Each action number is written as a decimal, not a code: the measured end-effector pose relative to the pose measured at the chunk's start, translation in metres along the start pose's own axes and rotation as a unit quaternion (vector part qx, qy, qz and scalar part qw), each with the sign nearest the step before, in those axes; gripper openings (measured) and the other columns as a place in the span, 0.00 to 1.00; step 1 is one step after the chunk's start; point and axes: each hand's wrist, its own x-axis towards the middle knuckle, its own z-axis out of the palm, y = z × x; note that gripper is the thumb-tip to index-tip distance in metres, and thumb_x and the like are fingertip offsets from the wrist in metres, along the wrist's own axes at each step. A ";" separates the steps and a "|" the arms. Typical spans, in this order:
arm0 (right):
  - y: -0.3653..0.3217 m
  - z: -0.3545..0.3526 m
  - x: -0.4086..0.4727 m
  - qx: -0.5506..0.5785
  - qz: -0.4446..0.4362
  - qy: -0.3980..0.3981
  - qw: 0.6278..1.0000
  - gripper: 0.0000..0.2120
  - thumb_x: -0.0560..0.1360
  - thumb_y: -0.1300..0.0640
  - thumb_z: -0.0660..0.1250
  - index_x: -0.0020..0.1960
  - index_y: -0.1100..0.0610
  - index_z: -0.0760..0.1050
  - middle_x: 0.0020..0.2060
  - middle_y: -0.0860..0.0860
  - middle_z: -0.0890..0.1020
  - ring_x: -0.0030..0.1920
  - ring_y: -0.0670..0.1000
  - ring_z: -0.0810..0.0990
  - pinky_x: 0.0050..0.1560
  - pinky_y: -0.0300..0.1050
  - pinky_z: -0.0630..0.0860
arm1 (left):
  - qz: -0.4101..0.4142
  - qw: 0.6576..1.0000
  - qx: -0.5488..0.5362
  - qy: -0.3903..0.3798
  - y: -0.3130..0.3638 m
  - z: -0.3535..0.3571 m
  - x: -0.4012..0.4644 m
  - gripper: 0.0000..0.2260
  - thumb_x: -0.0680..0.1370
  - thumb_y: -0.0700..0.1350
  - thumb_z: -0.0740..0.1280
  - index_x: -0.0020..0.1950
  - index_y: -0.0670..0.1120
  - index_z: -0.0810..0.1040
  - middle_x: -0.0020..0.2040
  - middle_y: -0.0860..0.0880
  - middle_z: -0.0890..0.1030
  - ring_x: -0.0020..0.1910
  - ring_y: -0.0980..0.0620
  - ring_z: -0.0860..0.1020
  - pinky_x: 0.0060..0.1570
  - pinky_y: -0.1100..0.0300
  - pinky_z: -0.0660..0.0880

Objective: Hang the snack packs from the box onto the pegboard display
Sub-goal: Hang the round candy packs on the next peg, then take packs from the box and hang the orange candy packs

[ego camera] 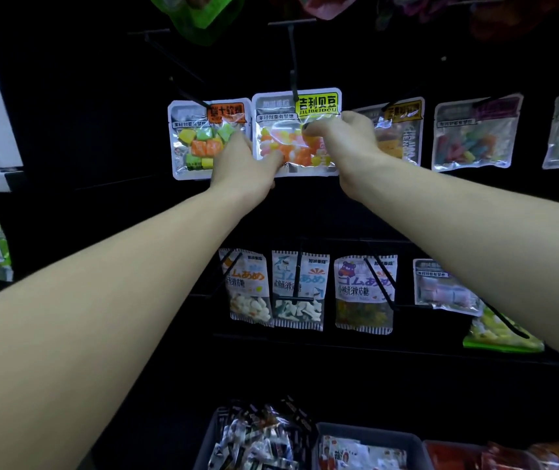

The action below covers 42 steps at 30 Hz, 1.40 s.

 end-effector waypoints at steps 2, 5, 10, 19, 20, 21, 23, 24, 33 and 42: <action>0.007 0.003 0.009 -0.017 0.002 0.015 1.000 0.07 0.73 0.59 0.72 0.50 0.58 0.79 0.46 0.51 0.82 0.45 0.48 0.78 0.42 0.44 0.71 | -0.012 1.000 0.023 -0.005 -0.004 0.006 0.012 0.16 0.81 0.54 0.69 0.58 0.44 0.71 0.58 0.38 0.80 0.55 0.37 0.83 0.55 0.42 0.80; 0.018 0.006 0.024 -0.038 0.013 0.038 0.998 0.06 0.72 0.57 0.73 0.44 0.55 0.77 0.43 0.51 0.81 0.44 0.51 0.79 0.40 0.44 0.72 | -0.032 0.996 0.084 -0.015 -0.008 0.016 0.029 0.25 0.82 0.56 0.67 0.70 0.39 0.69 0.61 0.37 0.80 0.56 0.37 0.82 0.50 0.45 0.78; 0.034 0.010 0.040 -0.077 0.046 0.065 0.994 0.16 0.74 0.47 0.75 0.44 0.57 0.72 0.42 0.52 0.76 0.43 0.54 0.75 0.40 0.46 0.72 | -0.043 0.985 0.169 0.001 -0.015 0.030 0.037 0.24 0.83 0.57 0.65 0.69 0.39 0.71 0.57 0.39 0.83 0.52 0.40 0.84 0.34 0.55 0.70; 0.060 -0.023 -0.022 -0.058 0.139 -0.007 0.988 0.32 0.72 0.44 0.77 0.63 0.64 0.70 0.49 0.56 0.81 0.47 0.56 0.86 0.53 0.54 0.85 | -0.058 0.994 0.090 -0.031 -0.026 0.022 -0.020 0.16 0.80 0.57 0.68 0.52 0.44 0.75 0.50 0.43 0.85 0.48 0.42 0.85 0.53 0.44 0.83; 0.060 -0.030 -0.037 -0.067 0.134 -0.012 0.989 0.30 0.72 0.44 0.77 0.63 0.62 0.70 0.47 0.56 0.81 0.47 0.56 0.87 0.53 0.55 0.85 | -0.055 0.995 0.073 -0.037 -0.023 0.019 -0.032 0.15 0.80 0.57 0.69 0.49 0.46 0.73 0.49 0.44 0.85 0.48 0.43 0.85 0.54 0.43 0.83; 0.059 -0.038 -0.053 -0.074 0.127 -0.014 0.989 0.27 0.73 0.45 0.76 0.61 0.60 0.70 0.46 0.55 0.81 0.48 0.56 0.87 0.54 0.55 0.85 | -0.052 0.996 0.051 -0.044 -0.020 0.016 -0.044 0.14 0.80 0.57 0.69 0.48 0.47 0.73 0.48 0.45 0.85 0.48 0.44 0.85 0.54 0.42 0.83; 0.055 -0.054 -0.090 -0.081 0.113 -0.019 0.990 0.21 0.75 0.46 0.75 0.58 0.57 0.71 0.43 0.53 0.81 0.47 0.55 0.87 0.54 0.55 0.84 | -0.039 0.998 0.008 -0.040 -0.010 0.010 -0.072 0.13 0.79 0.57 0.71 0.48 0.49 0.74 0.46 0.47 0.85 0.48 0.46 0.85 0.53 0.43 0.83; 0.052 -0.062 -0.112 -0.080 0.108 -0.024 0.991 0.18 0.75 0.47 0.75 0.56 0.56 0.72 0.42 0.52 0.81 0.43 0.54 0.87 0.51 0.55 0.85 | -0.020 0.999 0.004 -0.030 -0.005 0.008 -0.091 0.12 0.79 0.57 0.71 0.48 0.50 0.75 0.46 0.48 0.85 0.47 0.48 0.85 0.52 0.46 0.83; 0.103 -0.142 -0.313 -0.131 0.195 -0.235 0.943 0.06 0.75 0.69 0.65 0.46 0.60 0.78 0.27 0.50 0.79 0.25 0.46 0.74 0.26 0.39 0.69 | 0.160 0.955 0.069 -0.239 -0.079 0.045 -0.323 0.01 0.79 0.43 0.67 0.48 0.48 0.76 0.41 0.53 0.79 0.41 0.54 0.78 0.44 0.52 0.77; 0.301 -0.184 -0.471 -0.287 0.416 -0.336 0.795 0.08 0.74 0.58 0.70 0.51 0.53 0.74 0.41 0.51 0.80 0.38 0.49 0.76 0.39 0.43 0.72 | -0.029 0.821 0.258 -0.509 -0.241 0.095 -0.492 0.07 0.81 0.51 0.65 0.58 0.53 0.75 0.54 0.51 0.80 0.55 0.48 0.80 0.52 0.51 0.78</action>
